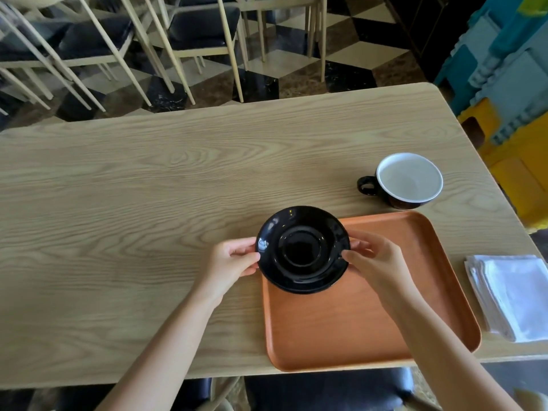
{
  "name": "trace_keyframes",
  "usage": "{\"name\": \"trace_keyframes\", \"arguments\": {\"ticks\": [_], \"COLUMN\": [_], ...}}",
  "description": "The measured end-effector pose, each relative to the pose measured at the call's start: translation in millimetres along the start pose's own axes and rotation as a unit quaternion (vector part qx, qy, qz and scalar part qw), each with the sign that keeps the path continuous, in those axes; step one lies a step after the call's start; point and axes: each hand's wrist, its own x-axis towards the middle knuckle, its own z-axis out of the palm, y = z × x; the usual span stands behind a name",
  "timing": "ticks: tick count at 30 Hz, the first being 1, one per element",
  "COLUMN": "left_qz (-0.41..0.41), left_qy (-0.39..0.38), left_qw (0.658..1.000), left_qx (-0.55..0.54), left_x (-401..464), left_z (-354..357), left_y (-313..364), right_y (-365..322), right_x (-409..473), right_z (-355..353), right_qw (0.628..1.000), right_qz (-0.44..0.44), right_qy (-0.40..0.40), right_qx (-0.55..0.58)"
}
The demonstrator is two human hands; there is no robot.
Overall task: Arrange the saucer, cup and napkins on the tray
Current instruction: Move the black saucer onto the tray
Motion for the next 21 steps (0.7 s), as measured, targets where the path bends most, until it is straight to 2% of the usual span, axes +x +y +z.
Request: {"name": "trace_keyframes", "arguments": {"ticks": [5, 11, 15, 21], "left_qz": [0.028, 0.072, 0.062, 0.035], "left_qy": [0.015, 0.049, 0.047, 0.011], "left_qw": [0.997, 0.984, 0.984, 0.977], "left_qx": [0.070, 0.157, 0.159, 0.210], "left_x": [-10, -16, -16, -10], "left_z": [6, 12, 11, 6], "left_y": [-10, -9, -7, -2], "right_y": [13, 21, 21, 16], "right_x": [-12, -12, -11, -4], "right_z": [-1, -2, -5, -12], "right_qw": [1.000, 0.997, 0.995, 0.992], "right_qz": [0.003, -0.010, -0.025, 0.011], "right_qy": [0.025, 0.035, 0.028, -0.011], "right_qx": [-0.007, -0.069, -0.097, -0.124]}}
